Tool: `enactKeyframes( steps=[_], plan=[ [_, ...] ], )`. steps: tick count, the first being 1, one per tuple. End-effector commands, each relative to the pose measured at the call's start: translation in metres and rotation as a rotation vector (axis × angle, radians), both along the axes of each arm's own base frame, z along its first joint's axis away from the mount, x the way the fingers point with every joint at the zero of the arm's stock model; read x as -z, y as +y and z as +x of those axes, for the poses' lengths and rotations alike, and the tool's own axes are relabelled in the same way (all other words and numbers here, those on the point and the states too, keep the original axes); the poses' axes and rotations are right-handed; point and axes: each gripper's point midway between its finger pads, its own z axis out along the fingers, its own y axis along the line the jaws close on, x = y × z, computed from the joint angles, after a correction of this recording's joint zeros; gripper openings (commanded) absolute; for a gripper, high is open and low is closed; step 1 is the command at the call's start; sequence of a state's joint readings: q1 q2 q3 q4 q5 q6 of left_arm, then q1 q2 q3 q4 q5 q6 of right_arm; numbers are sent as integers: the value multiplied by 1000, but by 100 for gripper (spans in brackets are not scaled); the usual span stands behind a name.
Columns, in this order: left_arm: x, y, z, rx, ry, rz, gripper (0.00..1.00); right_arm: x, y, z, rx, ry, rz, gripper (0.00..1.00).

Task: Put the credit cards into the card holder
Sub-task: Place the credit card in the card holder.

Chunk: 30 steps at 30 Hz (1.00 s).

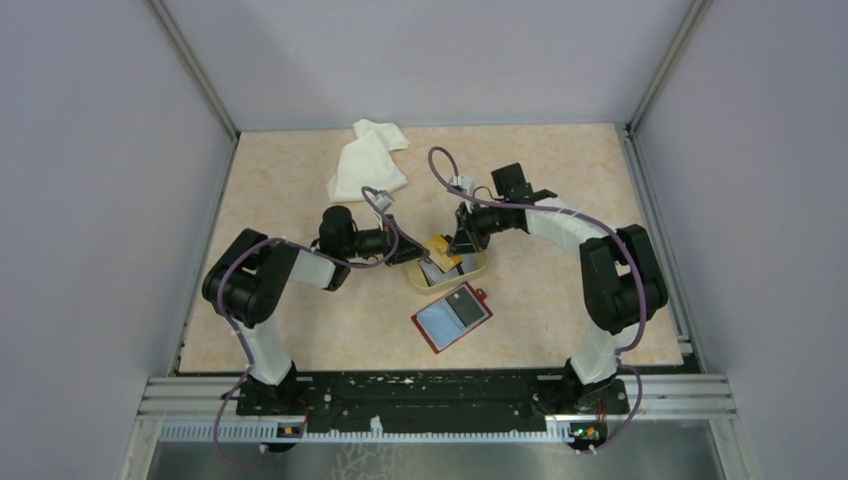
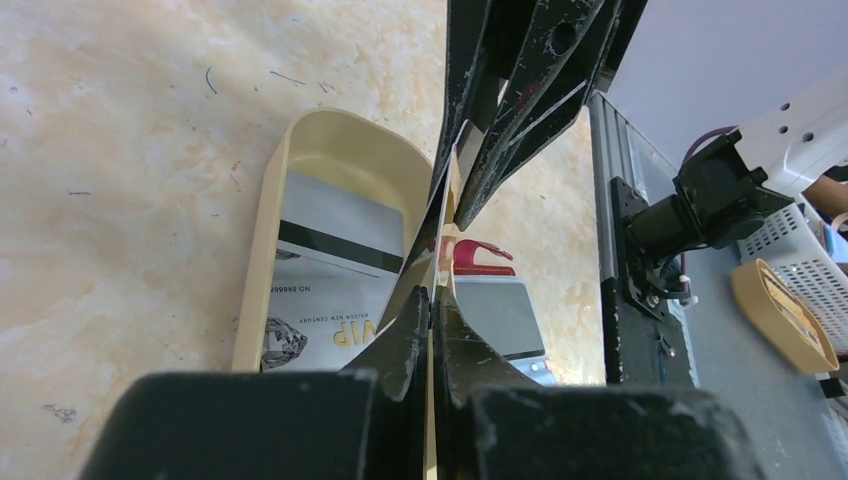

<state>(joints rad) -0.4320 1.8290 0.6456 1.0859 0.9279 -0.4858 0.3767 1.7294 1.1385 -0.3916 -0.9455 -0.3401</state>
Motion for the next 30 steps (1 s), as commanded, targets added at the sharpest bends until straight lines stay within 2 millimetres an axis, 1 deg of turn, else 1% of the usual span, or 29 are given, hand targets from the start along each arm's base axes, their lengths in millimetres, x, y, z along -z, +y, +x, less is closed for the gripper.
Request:
enactKeyframes(
  steps=[1, 5, 16, 30],
  plan=[
    [-1, -2, 4, 18, -53, 22, 0, 2, -1, 11, 13, -27, -25, 14],
    [2, -2, 6, 14, -38, 32, 0, 8, -3, 12, 17, -15, -49, 15],
    [10, 2, 7, -27, 38, 74, 0, 16, -6, 14, 24, 8, -80, 17],
    [19, 11, 9, -100, 98, 138, 0, 15, -7, 18, 45, 1, -99, 17]
  ],
)
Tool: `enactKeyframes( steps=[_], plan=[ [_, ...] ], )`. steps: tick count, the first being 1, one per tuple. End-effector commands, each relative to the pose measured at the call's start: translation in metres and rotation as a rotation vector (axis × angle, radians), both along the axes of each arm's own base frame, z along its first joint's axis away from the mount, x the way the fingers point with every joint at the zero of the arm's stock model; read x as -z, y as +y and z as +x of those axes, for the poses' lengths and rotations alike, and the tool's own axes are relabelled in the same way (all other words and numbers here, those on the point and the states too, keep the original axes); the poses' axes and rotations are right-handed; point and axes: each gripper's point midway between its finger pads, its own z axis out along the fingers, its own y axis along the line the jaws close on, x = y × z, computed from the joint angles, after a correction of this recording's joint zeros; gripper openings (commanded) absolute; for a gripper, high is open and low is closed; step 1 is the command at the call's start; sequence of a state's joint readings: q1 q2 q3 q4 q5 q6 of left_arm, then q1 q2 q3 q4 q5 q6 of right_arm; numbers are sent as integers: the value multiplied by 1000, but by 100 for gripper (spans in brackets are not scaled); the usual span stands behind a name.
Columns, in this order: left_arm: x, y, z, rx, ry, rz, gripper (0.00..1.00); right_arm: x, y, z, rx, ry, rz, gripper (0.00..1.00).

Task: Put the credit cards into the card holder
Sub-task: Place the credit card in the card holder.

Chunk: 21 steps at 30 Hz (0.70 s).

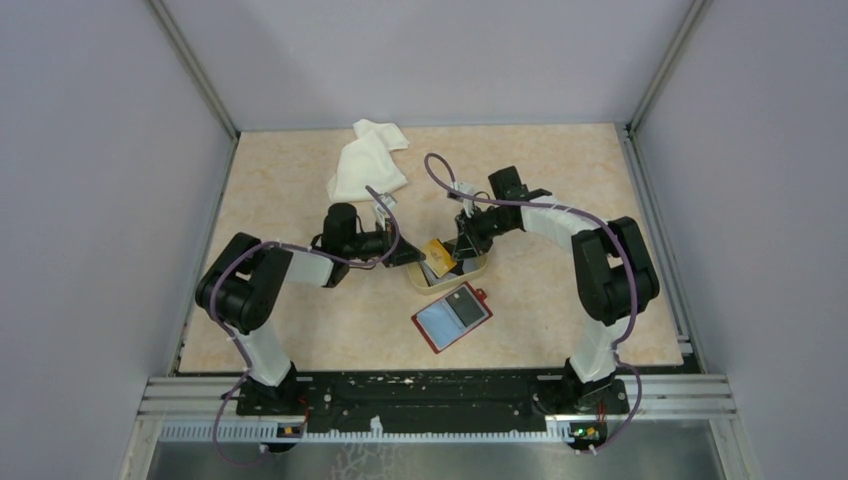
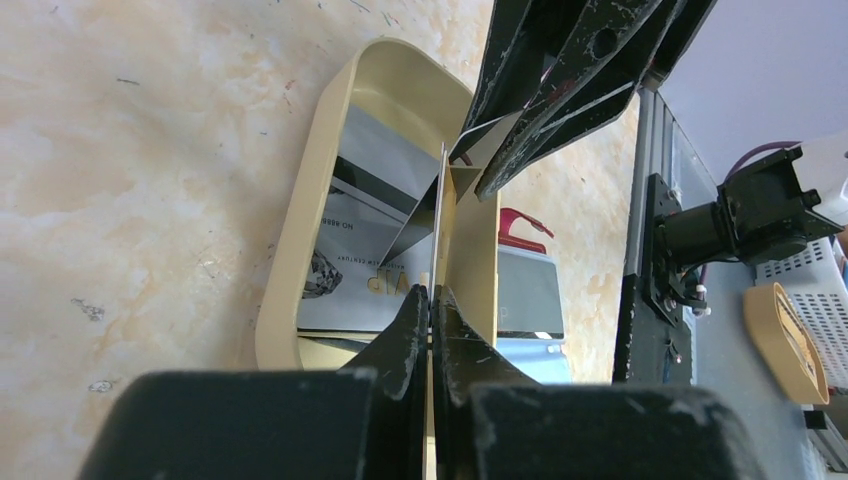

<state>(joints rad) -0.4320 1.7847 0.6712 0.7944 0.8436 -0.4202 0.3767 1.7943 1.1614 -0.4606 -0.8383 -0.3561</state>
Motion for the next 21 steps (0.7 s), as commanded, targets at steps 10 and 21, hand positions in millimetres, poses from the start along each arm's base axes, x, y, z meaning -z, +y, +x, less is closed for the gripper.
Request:
enactKeyframes(
  steps=[10, 21],
  plan=[
    [-1, 7, 7, -65, -5, 56, 0, -23, 3, 17, 16, -83, 16, 13],
    [3, 14, 8, -105, 19, 94, 1, -46, -1, 24, 54, -163, 22, 0]
  ],
)
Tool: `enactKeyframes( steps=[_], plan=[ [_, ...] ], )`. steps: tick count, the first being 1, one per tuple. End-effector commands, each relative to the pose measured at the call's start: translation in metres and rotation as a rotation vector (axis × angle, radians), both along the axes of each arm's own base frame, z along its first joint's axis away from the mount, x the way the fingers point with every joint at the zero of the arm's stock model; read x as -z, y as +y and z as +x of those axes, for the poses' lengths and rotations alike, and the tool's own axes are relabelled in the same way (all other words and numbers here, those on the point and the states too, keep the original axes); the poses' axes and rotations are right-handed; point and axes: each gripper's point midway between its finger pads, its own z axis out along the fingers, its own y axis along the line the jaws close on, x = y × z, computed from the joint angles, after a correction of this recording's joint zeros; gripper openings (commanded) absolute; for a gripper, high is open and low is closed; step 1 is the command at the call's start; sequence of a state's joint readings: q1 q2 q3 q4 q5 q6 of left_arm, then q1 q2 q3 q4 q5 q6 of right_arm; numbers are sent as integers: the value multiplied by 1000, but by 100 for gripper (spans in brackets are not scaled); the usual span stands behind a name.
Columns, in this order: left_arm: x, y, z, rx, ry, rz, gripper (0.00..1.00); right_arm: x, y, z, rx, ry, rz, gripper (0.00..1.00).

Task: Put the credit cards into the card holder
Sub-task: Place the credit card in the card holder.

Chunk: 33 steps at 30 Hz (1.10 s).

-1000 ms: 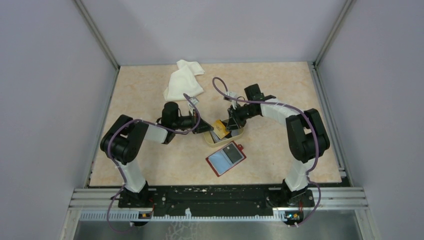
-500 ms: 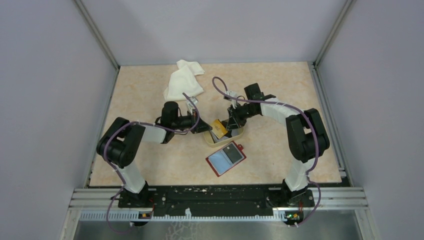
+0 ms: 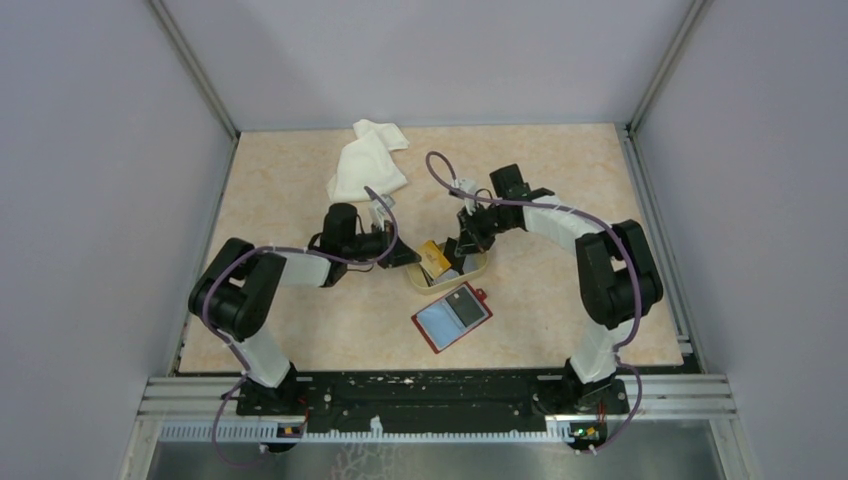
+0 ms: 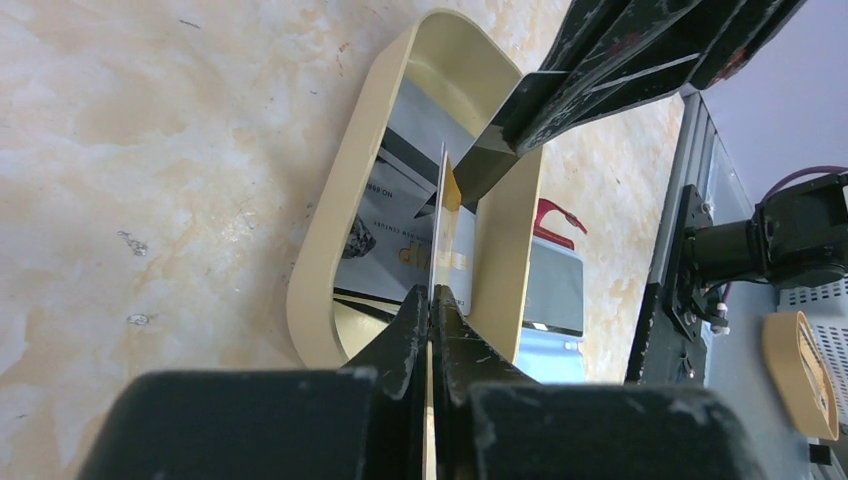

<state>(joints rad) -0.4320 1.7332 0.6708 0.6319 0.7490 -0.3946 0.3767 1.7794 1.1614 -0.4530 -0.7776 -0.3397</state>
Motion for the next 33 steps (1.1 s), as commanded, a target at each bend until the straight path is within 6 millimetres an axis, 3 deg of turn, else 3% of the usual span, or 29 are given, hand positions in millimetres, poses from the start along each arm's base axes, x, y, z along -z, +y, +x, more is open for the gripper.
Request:
enactKeyframes(
  steps=[1, 11, 16, 23, 27, 32, 33],
  plan=[
    [-9, 3, 5, -24, -45, 11, 2, -49, 3, 17, 14, -143, 62, 0],
    [-22, 5, 9, -61, -68, 8, 24, -69, -4, 17, 59, -128, 136, 0],
    [-34, 10, 11, -101, -101, 6, 32, -82, 4, 6, 40, -45, 254, 0],
    [-65, 30, 7, -200, -221, 8, 45, -104, 15, -20, -55, 37, 421, 0],
    [-90, 45, -6, -271, -319, -46, 54, -113, 17, -29, -97, 46, 470, 0],
    [-112, 60, -35, -325, -391, -191, 98, -124, 19, -39, -132, 72, 529, 0],
    [-115, 63, -41, -340, -394, -231, 99, -126, 19, -41, -137, 79, 541, 0]
  ],
)
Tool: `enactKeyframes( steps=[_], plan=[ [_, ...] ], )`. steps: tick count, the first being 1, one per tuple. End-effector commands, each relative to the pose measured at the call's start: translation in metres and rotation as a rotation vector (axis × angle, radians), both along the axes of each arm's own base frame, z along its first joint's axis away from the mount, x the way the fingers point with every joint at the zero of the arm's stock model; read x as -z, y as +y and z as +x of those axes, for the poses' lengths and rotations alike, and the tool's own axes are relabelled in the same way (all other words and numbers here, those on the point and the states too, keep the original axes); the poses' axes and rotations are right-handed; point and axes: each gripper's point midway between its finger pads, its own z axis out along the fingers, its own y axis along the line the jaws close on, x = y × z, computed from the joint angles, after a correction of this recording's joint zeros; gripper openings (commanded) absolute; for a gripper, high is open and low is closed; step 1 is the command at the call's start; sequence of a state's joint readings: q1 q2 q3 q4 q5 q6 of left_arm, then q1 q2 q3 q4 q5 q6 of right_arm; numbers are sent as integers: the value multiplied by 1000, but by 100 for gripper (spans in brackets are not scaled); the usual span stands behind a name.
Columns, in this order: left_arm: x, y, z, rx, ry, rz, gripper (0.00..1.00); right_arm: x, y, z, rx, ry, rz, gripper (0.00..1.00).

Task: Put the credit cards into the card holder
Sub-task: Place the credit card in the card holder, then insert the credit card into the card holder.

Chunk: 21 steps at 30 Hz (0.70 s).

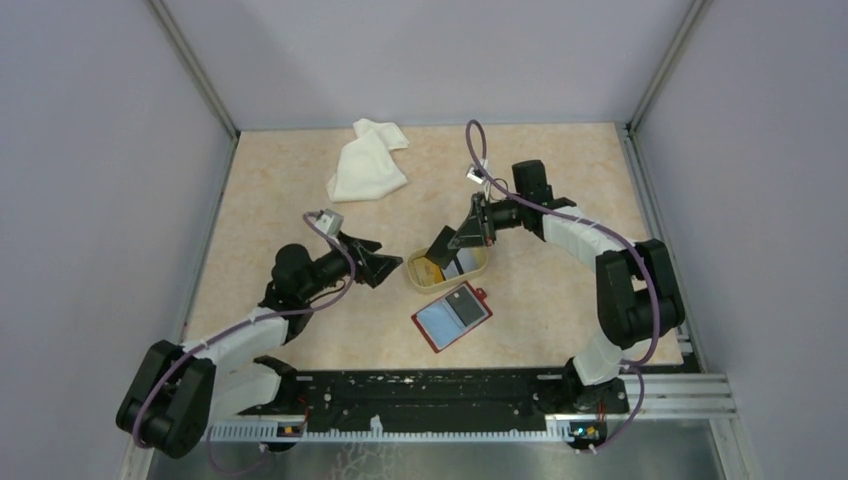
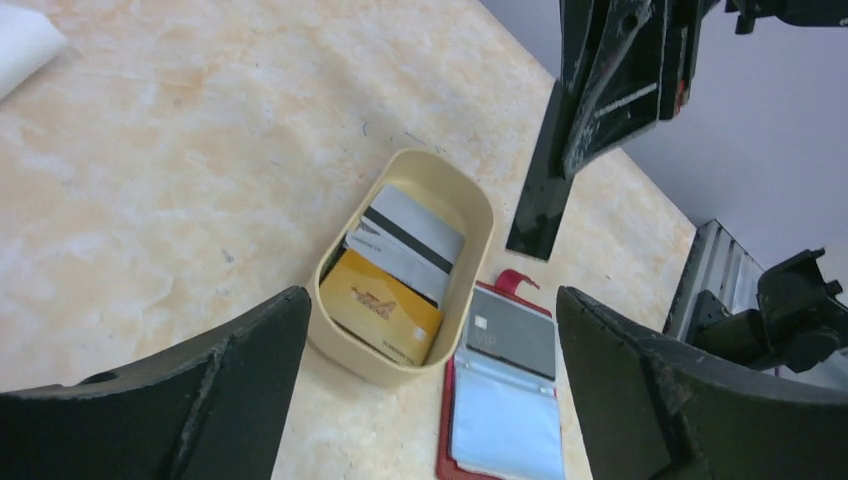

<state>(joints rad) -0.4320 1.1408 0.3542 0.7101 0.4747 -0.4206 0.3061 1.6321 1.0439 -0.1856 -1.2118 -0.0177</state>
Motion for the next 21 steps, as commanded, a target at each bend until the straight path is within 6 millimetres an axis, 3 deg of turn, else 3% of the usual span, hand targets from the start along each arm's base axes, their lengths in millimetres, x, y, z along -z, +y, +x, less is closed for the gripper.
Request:
enactKeyframes(
  steps=[1, 4, 11, 17, 21],
  plan=[
    [-23, 14, -18, -60, -80, -173, 99, -39, 3, -12, -72, -63, 134, 0],
    [-28, 16, -40, -22, -84, -268, 99, -47, 4, -15, -83, -58, 176, 0],
    [-52, -3, -84, 211, -107, -406, 92, -48, 10, -23, -90, 1, 197, 0],
    [-45, -37, -80, 181, -124, -384, 88, -47, 20, -34, -133, 9, 200, 0],
    [-53, -48, -76, 187, -134, -421, 75, -46, 25, -39, -156, 7, 201, 0]
  ],
)
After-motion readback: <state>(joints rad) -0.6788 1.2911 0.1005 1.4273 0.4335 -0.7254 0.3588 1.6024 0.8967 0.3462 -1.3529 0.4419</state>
